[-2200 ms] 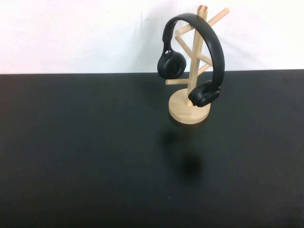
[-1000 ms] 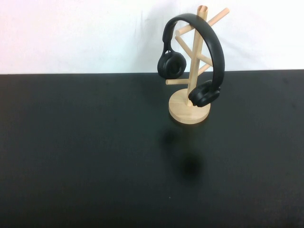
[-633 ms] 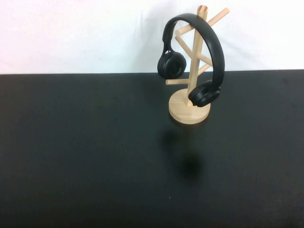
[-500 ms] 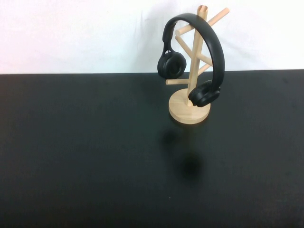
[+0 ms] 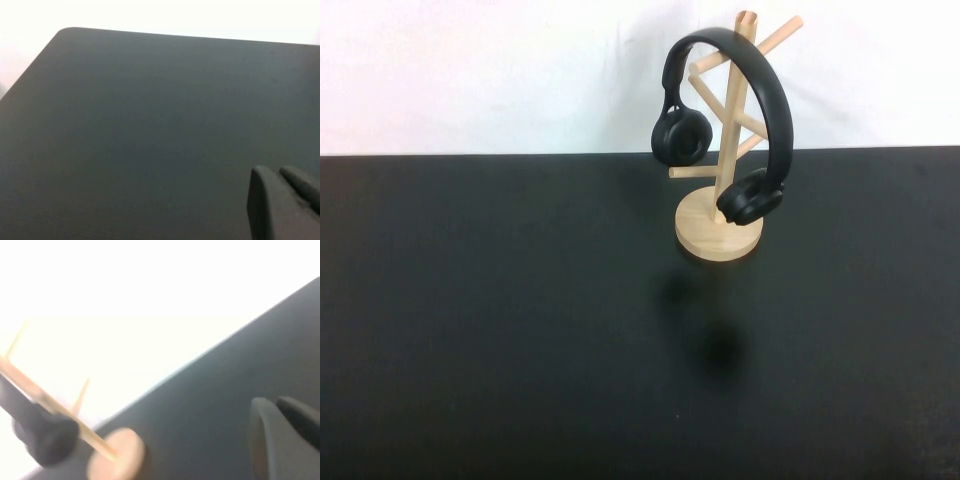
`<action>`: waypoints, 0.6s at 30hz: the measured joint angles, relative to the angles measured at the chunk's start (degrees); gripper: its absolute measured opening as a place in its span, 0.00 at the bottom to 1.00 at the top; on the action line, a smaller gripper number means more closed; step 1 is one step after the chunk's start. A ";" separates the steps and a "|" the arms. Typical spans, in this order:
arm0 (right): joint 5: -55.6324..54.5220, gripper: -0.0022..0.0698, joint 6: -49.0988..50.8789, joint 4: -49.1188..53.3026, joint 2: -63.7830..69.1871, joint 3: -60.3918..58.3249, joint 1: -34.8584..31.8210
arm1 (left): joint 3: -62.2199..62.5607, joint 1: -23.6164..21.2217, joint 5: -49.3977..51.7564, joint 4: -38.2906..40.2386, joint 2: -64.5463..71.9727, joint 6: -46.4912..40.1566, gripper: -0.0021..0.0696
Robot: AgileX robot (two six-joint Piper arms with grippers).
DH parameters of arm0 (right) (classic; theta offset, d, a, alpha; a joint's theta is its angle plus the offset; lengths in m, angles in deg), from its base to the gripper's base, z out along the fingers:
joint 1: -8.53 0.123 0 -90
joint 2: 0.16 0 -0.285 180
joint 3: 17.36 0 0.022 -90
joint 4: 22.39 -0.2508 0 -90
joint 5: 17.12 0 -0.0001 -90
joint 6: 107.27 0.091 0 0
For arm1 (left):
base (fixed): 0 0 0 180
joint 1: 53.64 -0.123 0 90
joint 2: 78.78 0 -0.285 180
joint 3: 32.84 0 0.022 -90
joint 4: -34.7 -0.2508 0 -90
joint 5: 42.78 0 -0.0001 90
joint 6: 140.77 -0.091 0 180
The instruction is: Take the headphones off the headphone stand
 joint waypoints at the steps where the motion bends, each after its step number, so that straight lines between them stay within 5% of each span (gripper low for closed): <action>1: -0.12 0.02 0.00 -1.55 0.00 0.00 0.00 | 0.00 0.00 0.00 0.00 0.00 0.00 0.02; 7: 14.41 0.03 -0.45 -6.43 2.07 5.54 0.00 | 0.00 0.00 0.00 0.00 0.00 0.00 0.02; 15: 47.73 0.03 -6.14 4.45 24.58 27.94 0.00 | 0.00 0.00 0.00 0.00 0.00 0.00 0.02; 18: 52.43 0.03 -9.39 10.09 33.77 35.81 0.00 | 0.00 0.00 0.00 0.00 0.00 0.00 0.02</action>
